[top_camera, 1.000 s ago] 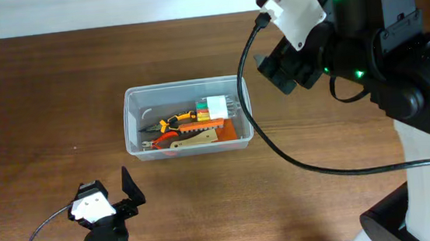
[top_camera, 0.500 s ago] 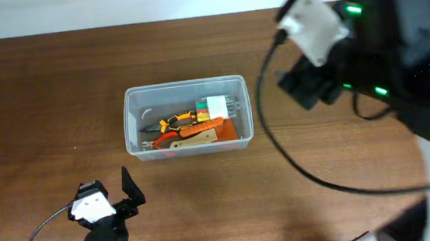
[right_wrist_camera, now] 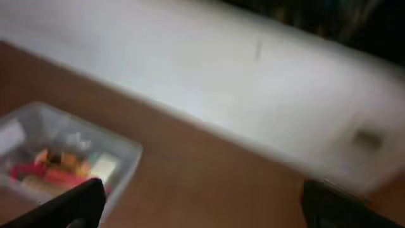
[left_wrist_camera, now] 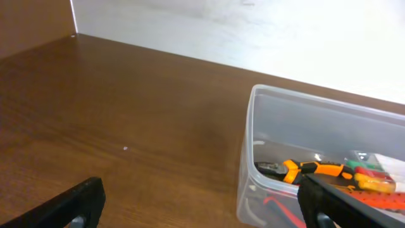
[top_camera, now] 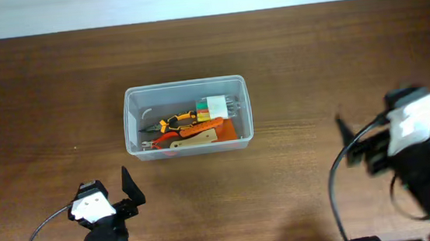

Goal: Pack container

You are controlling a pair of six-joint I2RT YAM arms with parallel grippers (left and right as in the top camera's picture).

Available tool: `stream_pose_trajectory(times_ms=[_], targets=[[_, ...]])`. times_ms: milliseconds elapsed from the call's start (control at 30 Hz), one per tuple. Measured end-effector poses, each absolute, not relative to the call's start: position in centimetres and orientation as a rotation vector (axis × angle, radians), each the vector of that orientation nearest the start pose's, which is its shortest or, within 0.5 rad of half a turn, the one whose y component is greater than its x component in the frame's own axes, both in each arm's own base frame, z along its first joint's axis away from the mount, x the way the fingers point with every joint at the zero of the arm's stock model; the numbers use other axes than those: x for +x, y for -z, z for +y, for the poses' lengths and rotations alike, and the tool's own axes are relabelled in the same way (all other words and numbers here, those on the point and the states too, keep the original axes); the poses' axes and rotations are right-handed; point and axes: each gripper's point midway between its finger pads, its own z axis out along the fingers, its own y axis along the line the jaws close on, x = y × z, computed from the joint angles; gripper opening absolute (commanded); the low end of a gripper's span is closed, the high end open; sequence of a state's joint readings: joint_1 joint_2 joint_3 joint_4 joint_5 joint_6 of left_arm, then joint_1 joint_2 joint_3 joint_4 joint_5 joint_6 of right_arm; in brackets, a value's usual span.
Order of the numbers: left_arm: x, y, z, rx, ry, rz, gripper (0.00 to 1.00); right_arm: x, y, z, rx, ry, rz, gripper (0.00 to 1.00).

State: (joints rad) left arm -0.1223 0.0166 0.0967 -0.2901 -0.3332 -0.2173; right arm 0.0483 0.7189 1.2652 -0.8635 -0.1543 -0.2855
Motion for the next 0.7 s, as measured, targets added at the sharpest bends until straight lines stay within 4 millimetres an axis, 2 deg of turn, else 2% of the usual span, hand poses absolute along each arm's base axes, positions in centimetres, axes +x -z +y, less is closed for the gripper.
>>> stream_pose_trajectory(times_ms=[67,133,233,367,467,700], targets=[[23.2,-14.9,2.8,-0.322,-0.05,1.737,0.99,22.7,-35.1,3.5,-0.371,-0.001,1.865,0.98],[23.2,-14.8,2.8,-0.321,-0.051,1.741,0.99,22.0,-29.7,3.3,-0.335,-0.027,1.929,0.98],[23.2,-14.8,2.8,-0.322,-0.052,1.741,0.99,20.7,-23.6,3.2,-0.272,-0.072,1.975,0.98],[23.2,-14.8,2.8,-0.322,-0.052,1.741,0.99,20.0,-17.7,3.2,-0.185,-0.127,2.007,0.98],[23.2,-14.8,2.8,-0.322,-0.051,1.741,0.99,19.8,-15.2,3.2,-0.153,-0.15,2.015,0.98],[23.2,-14.8,2.8,-0.322,-0.051,1.741,0.99,19.7,-12.6,3.2,-0.125,-0.172,2.026,0.98]])
